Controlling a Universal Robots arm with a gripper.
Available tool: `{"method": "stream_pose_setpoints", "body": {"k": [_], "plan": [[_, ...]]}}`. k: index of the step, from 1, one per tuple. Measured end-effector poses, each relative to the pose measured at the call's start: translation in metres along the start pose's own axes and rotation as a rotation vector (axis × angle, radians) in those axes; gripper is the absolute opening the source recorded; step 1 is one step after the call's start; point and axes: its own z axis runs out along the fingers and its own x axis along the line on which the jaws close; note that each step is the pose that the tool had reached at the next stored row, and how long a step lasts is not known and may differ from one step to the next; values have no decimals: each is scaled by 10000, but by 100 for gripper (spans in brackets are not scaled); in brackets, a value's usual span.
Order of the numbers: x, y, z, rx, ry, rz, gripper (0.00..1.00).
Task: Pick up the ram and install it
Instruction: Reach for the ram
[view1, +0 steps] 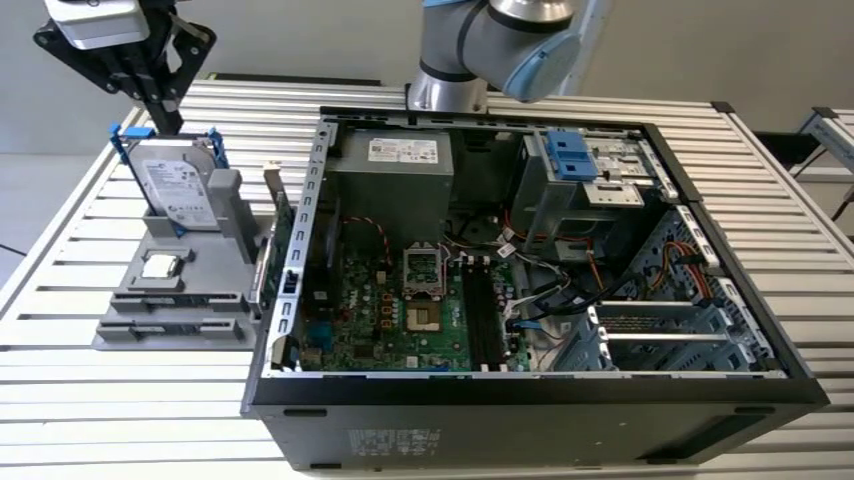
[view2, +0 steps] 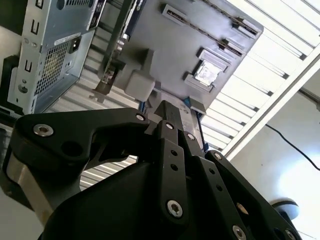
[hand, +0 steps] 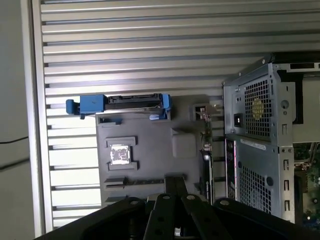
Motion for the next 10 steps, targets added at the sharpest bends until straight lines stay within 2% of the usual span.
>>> {"method": "stream_pose_setpoints", "body": {"k": [10], "plan": [[114,-7,-3,0,0,-1,0]]}}
